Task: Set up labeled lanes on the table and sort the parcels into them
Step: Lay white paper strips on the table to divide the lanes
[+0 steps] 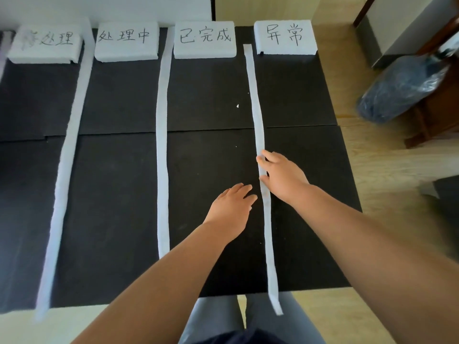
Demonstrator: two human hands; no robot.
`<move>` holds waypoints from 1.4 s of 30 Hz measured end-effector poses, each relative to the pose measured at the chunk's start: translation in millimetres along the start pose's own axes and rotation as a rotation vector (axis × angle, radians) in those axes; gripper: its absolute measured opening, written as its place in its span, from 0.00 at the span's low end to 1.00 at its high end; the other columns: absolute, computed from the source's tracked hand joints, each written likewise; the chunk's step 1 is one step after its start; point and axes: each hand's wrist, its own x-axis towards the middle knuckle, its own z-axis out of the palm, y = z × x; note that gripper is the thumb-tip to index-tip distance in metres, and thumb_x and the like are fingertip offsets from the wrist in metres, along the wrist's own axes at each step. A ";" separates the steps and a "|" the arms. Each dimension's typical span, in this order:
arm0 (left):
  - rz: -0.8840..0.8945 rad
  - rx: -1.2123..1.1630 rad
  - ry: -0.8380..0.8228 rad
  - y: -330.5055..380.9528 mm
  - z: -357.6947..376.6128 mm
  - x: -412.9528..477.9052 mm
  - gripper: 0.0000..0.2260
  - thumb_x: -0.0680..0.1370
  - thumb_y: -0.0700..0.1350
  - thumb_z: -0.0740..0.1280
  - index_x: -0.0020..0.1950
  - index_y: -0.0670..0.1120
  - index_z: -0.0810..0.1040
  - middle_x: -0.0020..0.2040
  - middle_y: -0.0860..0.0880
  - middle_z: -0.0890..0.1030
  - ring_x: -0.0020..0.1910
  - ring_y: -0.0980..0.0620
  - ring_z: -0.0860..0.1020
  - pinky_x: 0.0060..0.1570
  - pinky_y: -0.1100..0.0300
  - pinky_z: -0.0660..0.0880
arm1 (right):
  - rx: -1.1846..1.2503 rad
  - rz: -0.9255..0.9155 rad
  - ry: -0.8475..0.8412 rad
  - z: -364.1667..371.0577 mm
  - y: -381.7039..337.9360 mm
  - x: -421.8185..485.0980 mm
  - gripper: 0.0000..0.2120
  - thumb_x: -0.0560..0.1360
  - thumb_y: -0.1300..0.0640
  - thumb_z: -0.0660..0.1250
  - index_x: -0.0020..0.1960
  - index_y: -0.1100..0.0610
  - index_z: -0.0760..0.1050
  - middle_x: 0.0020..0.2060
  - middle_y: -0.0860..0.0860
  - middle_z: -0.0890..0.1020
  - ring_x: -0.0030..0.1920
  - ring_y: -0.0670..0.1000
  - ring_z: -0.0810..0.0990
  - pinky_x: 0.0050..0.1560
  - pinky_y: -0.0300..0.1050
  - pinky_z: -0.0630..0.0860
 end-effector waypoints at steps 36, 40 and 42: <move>-0.178 -0.015 -0.062 72.2 78.8 -129.4 0.27 0.84 0.43 0.58 0.81 0.50 0.52 0.82 0.52 0.46 0.80 0.51 0.46 0.73 0.51 0.65 | -0.092 0.013 0.013 84.9 -26.5 -196.9 0.24 0.81 0.57 0.62 0.76 0.53 0.62 0.67 0.52 0.67 0.65 0.54 0.68 0.56 0.47 0.71; -0.164 0.014 -0.051 73.6 88.0 -131.8 0.29 0.83 0.40 0.59 0.81 0.51 0.51 0.82 0.51 0.46 0.80 0.50 0.45 0.75 0.52 0.59 | -0.053 0.038 0.006 90.4 -29.6 -201.6 0.26 0.81 0.57 0.62 0.77 0.53 0.61 0.70 0.52 0.65 0.69 0.54 0.66 0.59 0.48 0.71; -0.158 0.014 -0.036 75.9 92.6 -135.4 0.29 0.82 0.39 0.59 0.81 0.51 0.51 0.82 0.51 0.46 0.80 0.50 0.45 0.75 0.53 0.57 | -0.021 0.031 0.011 90.8 -28.9 -204.0 0.27 0.81 0.58 0.61 0.78 0.54 0.59 0.73 0.51 0.64 0.71 0.53 0.64 0.62 0.47 0.71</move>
